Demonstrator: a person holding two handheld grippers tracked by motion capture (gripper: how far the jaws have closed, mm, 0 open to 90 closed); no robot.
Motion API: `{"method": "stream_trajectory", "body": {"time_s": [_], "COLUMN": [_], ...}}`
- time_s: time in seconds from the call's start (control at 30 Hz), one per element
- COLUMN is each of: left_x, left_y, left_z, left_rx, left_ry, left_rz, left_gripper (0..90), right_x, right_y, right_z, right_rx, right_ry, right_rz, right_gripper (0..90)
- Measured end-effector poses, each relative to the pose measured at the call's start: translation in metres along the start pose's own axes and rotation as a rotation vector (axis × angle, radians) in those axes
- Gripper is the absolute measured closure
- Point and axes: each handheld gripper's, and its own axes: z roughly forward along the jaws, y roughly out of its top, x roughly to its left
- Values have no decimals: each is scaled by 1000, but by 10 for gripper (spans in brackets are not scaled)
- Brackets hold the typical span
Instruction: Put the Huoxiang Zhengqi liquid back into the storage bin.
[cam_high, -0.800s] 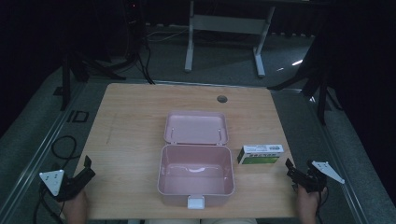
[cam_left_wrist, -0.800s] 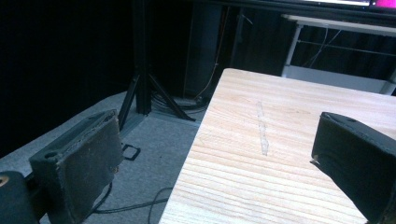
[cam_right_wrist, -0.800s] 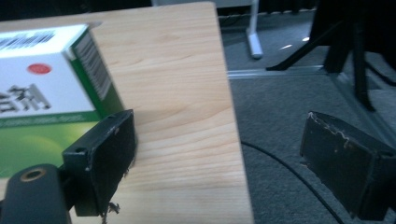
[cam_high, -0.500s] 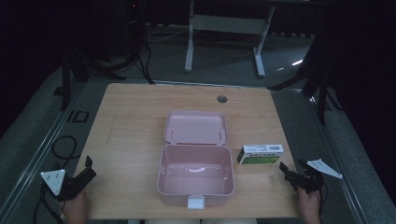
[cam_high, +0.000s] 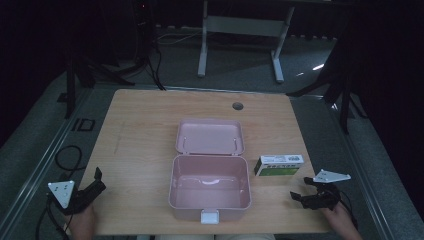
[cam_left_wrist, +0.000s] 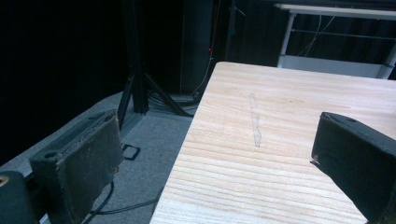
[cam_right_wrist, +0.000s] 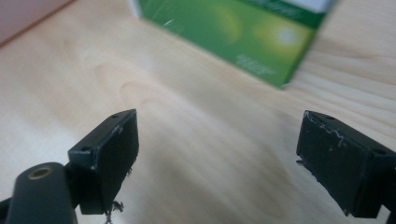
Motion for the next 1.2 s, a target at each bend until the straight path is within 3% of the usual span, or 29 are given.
{"method": "stream_trajectory", "body": {"time_s": [0.03, 0.1, 0.13, 0.2, 0.3, 0.33, 0.37, 0.4, 0.43, 0.53, 0.57, 0.6, 0.73, 1.2], "left_x": [0, 0, 0, 1, 1, 0, 0, 0, 0, -1, -1, 0, -1, -1], "left_y": [0, 0, 0, 0, 0, 0, 0, 0, 0, 0, 0, 0, 0, 0], "left_z": [0, 0, 0, 0, 0, 0, 0, 1, 1, 1, 1, 1, 1, 1], "left_rx": [1, 3, 4, 5, 6, 8, 8, 8, 8, 9, 9, 10, 12, 17], "left_ry": [-1, -1, -5, -9, -12, -19, -19, -19, -20, -21, -21, -23, -24, -32], "left_rz": [-1, -1, -3, -3, -4, -3, -3, -1, -1, 2, 2, 3, 6, 11], "left_gripper": [21, 21, 21, 21, 21, 21, 21, 21, 21, 21, 21, 21, 21, 21], "right_x": [1, 2, 4, 6, 8, 11, 11, 14, 14, 22, 22, 27, 32, 45], "right_y": [3, 5, 10, 15, 20, 24, 24, 29, 29, 35, 35, 39, 46, 77], "right_z": [1, 1, 2, 2, 3, 4, 4, 6, 6, 12, 12, 14, 18, 23], "right_rx": [35, 55, 100, 135, 175, 218, 218, 270, 270, 383, 383, 433, 509, 717], "right_ry": [37, 47, 71, 92, 128, 149, 149, 159, 159, 162, 162, 161, 152, 169], "right_rz": [-15, -27, -73, -108, -135, -161, -161, -204, -204, -283, -283, -310, -365, -455], "right_gripper": [126, 126, 127, 128, 128, 128, 128, 128, 128, 127, 127, 125, 125, 131]}}
